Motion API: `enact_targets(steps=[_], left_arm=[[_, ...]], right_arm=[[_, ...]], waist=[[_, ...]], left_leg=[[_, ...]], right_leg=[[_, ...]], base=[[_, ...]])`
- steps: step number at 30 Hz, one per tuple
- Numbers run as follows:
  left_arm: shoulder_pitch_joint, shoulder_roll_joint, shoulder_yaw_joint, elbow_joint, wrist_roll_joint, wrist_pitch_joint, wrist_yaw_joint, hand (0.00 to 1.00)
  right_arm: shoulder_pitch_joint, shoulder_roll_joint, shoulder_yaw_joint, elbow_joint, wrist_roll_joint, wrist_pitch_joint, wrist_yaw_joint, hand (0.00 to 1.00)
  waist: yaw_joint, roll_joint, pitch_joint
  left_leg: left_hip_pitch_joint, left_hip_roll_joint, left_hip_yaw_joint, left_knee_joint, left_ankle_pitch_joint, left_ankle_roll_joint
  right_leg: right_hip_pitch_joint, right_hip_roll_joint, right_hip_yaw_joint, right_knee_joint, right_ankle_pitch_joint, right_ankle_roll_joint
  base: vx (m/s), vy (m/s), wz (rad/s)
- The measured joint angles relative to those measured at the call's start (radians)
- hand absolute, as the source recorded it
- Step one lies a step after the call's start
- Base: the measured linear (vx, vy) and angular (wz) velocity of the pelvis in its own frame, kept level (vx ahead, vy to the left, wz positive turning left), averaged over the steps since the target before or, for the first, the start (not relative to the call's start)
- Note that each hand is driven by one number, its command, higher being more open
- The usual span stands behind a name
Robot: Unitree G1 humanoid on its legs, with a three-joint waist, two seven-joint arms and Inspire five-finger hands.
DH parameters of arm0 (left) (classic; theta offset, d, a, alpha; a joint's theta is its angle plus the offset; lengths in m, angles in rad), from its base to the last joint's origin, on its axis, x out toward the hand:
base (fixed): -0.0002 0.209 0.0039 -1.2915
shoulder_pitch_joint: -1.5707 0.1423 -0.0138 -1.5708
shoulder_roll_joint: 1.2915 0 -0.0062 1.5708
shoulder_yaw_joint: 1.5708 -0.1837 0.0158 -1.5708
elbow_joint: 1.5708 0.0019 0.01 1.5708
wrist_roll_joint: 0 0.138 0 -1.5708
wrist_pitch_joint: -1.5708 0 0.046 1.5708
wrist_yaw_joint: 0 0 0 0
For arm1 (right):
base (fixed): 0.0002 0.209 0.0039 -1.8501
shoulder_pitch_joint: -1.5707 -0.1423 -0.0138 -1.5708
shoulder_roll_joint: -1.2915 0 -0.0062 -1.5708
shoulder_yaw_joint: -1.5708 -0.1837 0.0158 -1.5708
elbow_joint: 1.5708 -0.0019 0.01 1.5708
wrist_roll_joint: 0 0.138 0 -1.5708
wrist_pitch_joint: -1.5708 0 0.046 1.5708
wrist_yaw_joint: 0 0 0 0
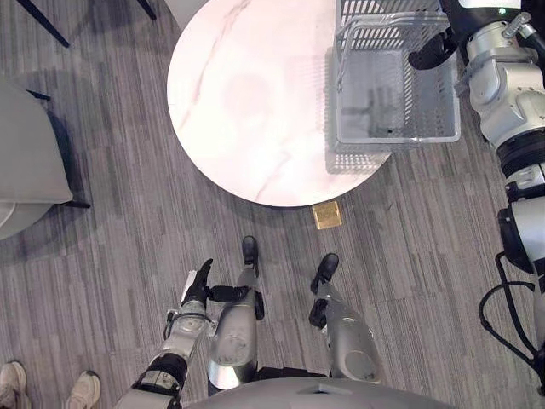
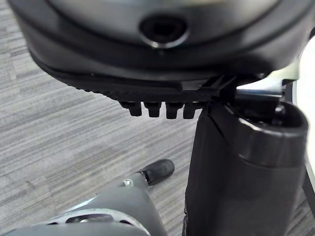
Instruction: Pick vegetable in the basket
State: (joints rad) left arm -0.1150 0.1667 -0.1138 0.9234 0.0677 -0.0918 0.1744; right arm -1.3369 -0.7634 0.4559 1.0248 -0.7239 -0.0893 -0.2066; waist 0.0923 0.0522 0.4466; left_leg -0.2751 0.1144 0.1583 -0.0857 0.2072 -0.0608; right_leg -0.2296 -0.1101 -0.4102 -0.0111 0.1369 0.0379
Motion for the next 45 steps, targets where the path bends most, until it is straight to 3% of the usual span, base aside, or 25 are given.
enact_targets(steps=[8, 23, 30, 44, 45], left_arm=[[-0.001, -0.009, -0.015, -0.036, 0.000, -0.001, 0.007, 1.00], [-0.005, -0.013, -0.027, -0.052, 0.000, -0.001, 0.010, 1.00], [-0.005, -0.013, -0.027, -0.050, 0.000, -0.001, 0.010, 1.00], [-0.005, -0.012, -0.029, -0.054, 0.000, -0.001, 0.010, 1.00], [-0.005, -0.012, -0.029, -0.054, 0.000, -0.001, 0.010, 1.00]], right_arm=[[-0.017, 0.018, -0.015, 0.043, 0.003, 0.018, -0.001, 1.00], [-0.017, -0.003, -0.023, 0.081, 0.003, 0.027, -0.009, 1.00], [-0.017, -0.062, -0.011, 0.081, 0.001, 0.019, -0.009, 1.00], [-0.041, -0.065, 0.007, 0.083, -0.002, 0.017, -0.012, 1.00], [-0.042, -0.065, 0.007, 0.083, -0.002, 0.017, -0.014, 0.00]], waist=[[0.001, 0.024, 0.021], [0.003, 0.039, 0.030], [0.010, 0.040, 0.030], [0.013, 0.041, 0.030], [0.014, 0.041, 0.030]], left_leg=[[-0.014, 0.000, -0.010, -0.001, 0.007, 0.000], [-0.039, -0.001, -0.020, 0.000, 0.018, 0.003], [-0.040, -0.001, -0.021, 0.000, 0.018, 0.003], [-0.055, -0.002, -0.024, 0.000, 0.022, 0.004], [-0.056, -0.002, -0.024, 0.000, 0.023, 0.004]], right_leg=[[-0.009, -0.001, -0.009, 0.005, 0.000, 0.000], [-0.032, -0.004, -0.019, 0.017, 0.000, -0.001], [-0.034, -0.004, -0.019, 0.018, -0.001, -0.001], [-0.051, -0.007, -0.021, 0.026, -0.001, -0.002], [-0.051, -0.007, -0.021, 0.026, -0.001, -0.002]], base=[[0.00, 0.016, 0.02], [0.00, 0.010, 0.02], [0.00, 0.003, 0.00], [0.01, 0.008, 0.01], [0.00, 0.000, 0.00]])
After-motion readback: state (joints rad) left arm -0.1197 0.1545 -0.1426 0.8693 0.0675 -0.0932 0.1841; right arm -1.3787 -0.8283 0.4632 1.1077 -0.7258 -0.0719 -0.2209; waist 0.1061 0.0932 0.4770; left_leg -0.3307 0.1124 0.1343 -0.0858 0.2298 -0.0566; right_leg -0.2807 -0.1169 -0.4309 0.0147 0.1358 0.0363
